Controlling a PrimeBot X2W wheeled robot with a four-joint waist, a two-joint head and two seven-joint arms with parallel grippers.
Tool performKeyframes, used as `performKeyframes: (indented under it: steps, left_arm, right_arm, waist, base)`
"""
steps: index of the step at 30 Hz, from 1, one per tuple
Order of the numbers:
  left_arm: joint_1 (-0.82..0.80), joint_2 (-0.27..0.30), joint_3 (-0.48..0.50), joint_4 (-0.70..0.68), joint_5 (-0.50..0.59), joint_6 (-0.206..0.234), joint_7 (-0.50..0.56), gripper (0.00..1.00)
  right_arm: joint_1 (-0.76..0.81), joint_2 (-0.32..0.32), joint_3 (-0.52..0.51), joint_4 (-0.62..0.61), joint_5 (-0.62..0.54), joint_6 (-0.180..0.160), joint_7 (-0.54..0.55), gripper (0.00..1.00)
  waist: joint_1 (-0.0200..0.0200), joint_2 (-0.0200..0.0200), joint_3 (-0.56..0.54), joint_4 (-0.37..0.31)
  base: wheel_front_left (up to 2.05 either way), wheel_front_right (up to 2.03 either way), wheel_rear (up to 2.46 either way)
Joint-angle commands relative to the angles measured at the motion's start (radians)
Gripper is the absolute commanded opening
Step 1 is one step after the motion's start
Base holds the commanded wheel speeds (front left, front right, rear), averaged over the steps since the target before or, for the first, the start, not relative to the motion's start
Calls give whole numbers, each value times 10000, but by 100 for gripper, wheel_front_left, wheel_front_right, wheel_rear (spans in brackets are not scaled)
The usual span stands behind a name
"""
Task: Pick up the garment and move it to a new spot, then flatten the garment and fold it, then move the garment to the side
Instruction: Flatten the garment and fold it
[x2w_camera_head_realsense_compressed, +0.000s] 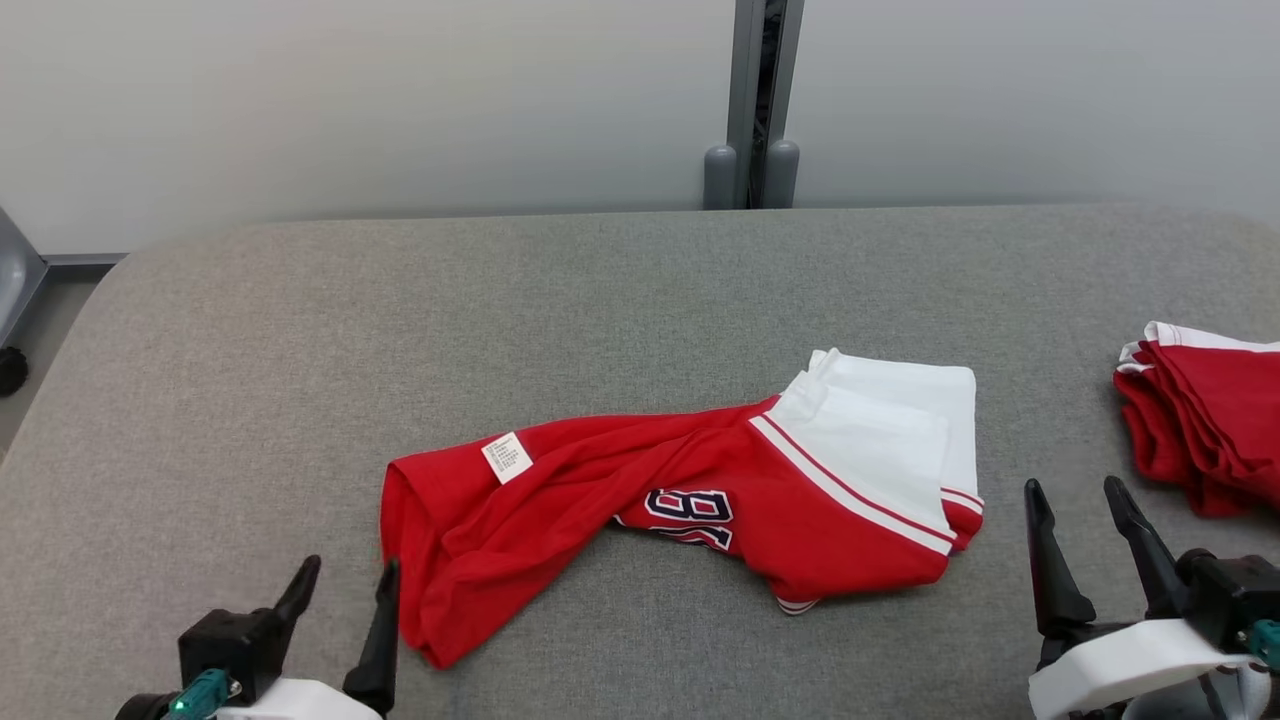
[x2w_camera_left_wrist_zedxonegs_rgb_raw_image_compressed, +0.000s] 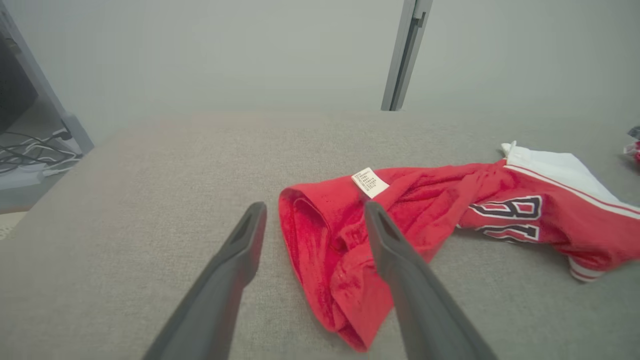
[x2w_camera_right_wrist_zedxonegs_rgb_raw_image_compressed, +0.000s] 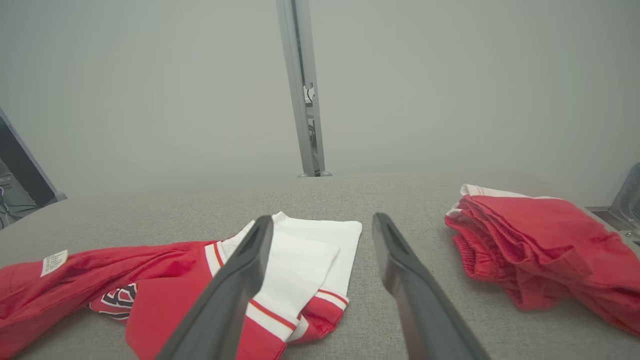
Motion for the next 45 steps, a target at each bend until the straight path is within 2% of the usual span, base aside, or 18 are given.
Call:
performKeyframes:
  steps: [1, 6, 11, 22, 36, 37, 38, 39, 40, 45]
  left_arm:
    - [-208, 27, -76, -37, -91, -110, 165, 100]
    - [-355, -68, -526, 87, -544, -629, 1075, 100]
    - [-749, -170, -839, 281, -844, -1064, 1753, 100]
    - [-1391, -313, -985, 510, -760, -1369, 1871, 100]
    - [-1871, -379, -1052, 360, -604, -1483, 1757, 100]
    - [-1886, -383, -1054, 337, -599, -1496, 1757, 76]
    - [-1879, -370, -1083, 314, -599, -1499, 1798, 42]
    - [-1874, -375, -1078, 272, -615, -1499, 1782, 4]
    - [-1875, -375, -1074, 257, -632, -1508, 1764, 0]
    - [-1968, -340, -1065, 231, -595, -1482, 1762, 0]
  right_arm:
    - [-134, -51, 3, 100, -38, 3, 127, 100]
    - [-528, -144, 234, 589, 203, 3, 546, 100]
    - [-1346, -636, 724, 1262, 495, 3, 855, 100]
    - [-2835, -1351, 1596, 2361, 795, 3, 688, 100]
    - [-4593, -1760, 1947, 4383, 1141, 3, 298, 100]
    - [-4656, -1789, 1987, 4498, 1164, 3, 263, 100]
    - [-4731, -1807, 2025, 4602, 1186, 3, 237, 100]
    - [-4795, -1792, 2082, 4706, 1249, 3, 189, 100]
    - [-4851, -1807, 2131, 4791, 1274, 3, 156, 100]
    - [-5196, -1837, 2261, 5331, 1448, 3, -16, 100]
  waist:
    - [0, -1, 106, -11]
    - [0, -1, 502, -23]
    - [0, -1, 1175, -1]
    - [0, -1, 2177, 214]
    - [0, -1, 2902, 474]
    - [0, -1, 2937, 495]
    - [0, -1, 2957, 510]
    - [0, -1, 2981, 520]
    - [0, -1, 3004, 529]
    - [0, -1, 3133, 548]
  base:
    - [0, 0, 0]
    - [0, 0, 0]
    - [0, 0, 0]
    - [0, 0, 0]
    - [0, 0, 0]
    - [0, 0, 0]
    - [0, 0, 0]
    - [0, 0, 0]
    - [0, 0, 0]
    - [0, 0, 0]
